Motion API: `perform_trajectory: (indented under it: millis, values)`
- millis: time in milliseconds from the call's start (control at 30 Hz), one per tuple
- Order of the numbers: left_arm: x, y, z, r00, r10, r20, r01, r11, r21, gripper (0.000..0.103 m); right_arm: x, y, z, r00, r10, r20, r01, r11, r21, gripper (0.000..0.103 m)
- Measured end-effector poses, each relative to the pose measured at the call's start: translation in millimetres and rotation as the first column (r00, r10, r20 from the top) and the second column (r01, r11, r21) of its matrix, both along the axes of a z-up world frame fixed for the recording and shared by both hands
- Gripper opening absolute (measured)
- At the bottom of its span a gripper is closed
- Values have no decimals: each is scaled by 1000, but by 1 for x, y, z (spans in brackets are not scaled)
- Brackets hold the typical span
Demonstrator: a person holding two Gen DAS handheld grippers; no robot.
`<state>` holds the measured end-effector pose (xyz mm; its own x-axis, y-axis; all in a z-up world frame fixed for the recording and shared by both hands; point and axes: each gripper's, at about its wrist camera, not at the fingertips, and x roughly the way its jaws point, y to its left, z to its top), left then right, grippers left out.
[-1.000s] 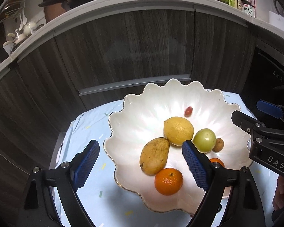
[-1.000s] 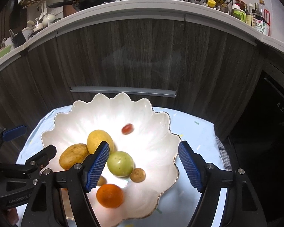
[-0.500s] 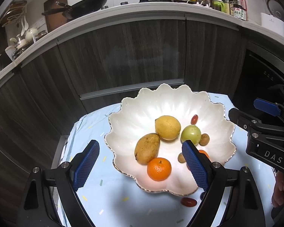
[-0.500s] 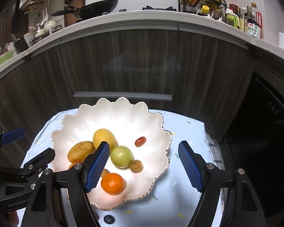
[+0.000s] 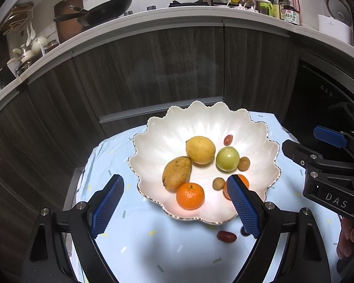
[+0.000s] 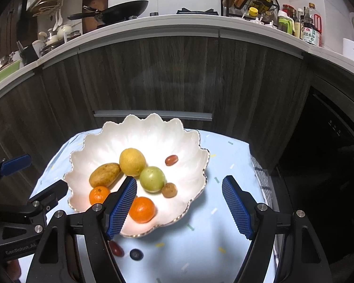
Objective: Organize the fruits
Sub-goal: 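Withdraw both open tools from the bowl toward the remaining date and blueberry, then grasp the second red date with the left gripper while the right grasps the blueberry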
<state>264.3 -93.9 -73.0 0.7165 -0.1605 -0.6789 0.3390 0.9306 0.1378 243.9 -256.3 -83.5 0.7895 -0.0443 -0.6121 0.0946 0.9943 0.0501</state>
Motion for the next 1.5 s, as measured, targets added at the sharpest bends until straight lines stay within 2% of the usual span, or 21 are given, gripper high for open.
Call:
perform_trajectory:
  millis: [600,933,1067,1233,1500]
  values:
    - [-41,-1,-20,999,-45,-30,46,999,17,89,-41,5,-17,999,31,-8,-31,1000,-2,76]
    - [-54,-8,-46,993,-97,-68,100,994,35,89,-50,11,-41,993,117,-28,-117,993,-13,75]
    - [-58,-13,-58,989,-128,-79,132,990,45,88,-49,12,-54,984,170,-50,-170,985,-5,73]
    - [-60,-22,-76,980,-169,-109,176,982,60,84,-45,12,-69,970,231,-81,-232,973,1,62]
    - [-55,-26,-98,972,-190,-139,200,978,62,78,-36,17,-87,936,335,-111,-335,942,21,59]
